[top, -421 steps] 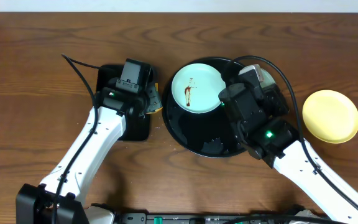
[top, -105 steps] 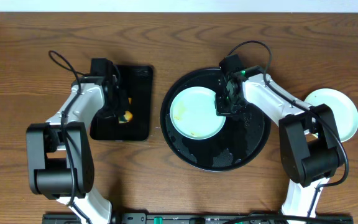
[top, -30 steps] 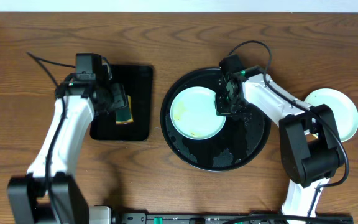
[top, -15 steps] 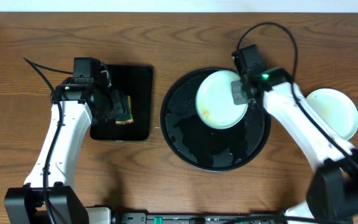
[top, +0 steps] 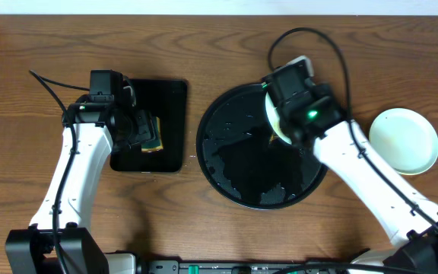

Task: Clean dirty plates on tray and stack at the side

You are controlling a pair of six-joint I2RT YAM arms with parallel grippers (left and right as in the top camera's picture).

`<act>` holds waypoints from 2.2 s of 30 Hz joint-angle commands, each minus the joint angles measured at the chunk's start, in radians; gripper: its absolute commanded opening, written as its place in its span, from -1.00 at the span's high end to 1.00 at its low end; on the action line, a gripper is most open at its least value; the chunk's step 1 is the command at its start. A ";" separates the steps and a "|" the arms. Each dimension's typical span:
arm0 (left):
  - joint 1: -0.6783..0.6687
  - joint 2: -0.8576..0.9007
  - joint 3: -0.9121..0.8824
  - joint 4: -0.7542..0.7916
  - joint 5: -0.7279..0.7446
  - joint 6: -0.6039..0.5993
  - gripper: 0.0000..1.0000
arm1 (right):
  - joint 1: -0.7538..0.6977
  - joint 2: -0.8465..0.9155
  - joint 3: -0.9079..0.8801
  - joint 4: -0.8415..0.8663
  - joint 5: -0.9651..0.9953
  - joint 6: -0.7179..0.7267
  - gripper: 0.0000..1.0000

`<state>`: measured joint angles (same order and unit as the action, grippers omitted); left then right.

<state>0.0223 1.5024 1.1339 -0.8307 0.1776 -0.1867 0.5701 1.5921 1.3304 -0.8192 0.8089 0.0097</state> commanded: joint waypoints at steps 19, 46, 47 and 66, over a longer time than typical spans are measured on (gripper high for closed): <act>-0.002 -0.001 -0.004 -0.002 0.002 -0.002 -0.38 | 0.119 -0.016 -0.001 0.027 0.268 -0.007 0.98; -0.002 0.000 -0.004 0.005 0.002 -0.002 -0.47 | 0.106 -0.016 -0.001 0.026 0.253 0.076 0.98; -0.002 0.000 -0.004 0.005 0.002 -0.002 -0.47 | 0.101 -0.016 -0.001 0.026 0.237 0.085 0.98; -0.002 0.000 -0.004 0.005 0.002 -0.002 -0.47 | -0.376 -0.070 -0.001 -0.030 -0.254 0.329 0.98</act>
<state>0.0223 1.5024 1.1339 -0.8261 0.1776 -0.1864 0.2913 1.5597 1.3300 -0.8410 0.6773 0.2729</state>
